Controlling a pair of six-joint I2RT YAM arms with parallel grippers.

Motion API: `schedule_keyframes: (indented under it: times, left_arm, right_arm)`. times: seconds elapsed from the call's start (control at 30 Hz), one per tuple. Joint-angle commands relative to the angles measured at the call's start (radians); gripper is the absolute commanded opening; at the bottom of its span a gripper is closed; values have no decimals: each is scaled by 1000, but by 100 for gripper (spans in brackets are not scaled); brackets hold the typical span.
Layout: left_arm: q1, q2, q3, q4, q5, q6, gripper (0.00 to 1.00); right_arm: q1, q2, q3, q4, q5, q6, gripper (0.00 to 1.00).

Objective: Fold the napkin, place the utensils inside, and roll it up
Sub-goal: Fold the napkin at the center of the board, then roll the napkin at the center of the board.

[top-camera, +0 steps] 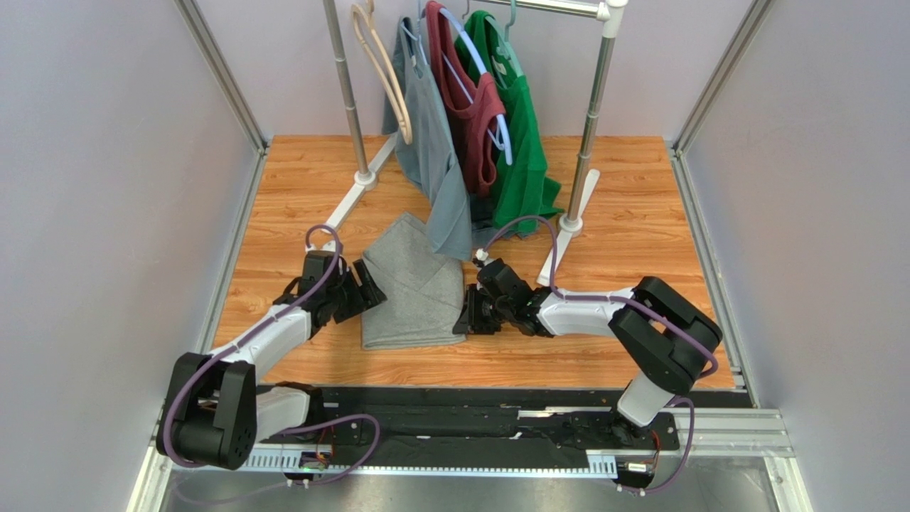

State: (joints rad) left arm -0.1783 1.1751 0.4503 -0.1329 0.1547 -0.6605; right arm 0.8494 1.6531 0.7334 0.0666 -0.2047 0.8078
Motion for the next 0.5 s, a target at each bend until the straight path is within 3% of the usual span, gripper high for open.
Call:
schedule_keyframes:
  times: [0.0, 0.3, 0.47]
  left_arm:
    - [-58, -31, 30, -22, -43, 44, 77]
    - [-168, -116, 36, -39, -153, 87, 77]
    - [-285, -206, 28, -11, -230, 150, 77]
  right_arm:
    - [-4, -49, -8, -57, 54, 14, 14]
    - [-35, -156, -42, -201, 64, -2, 10]
    - [-84, -206, -64, -295, 44, -50, 8]
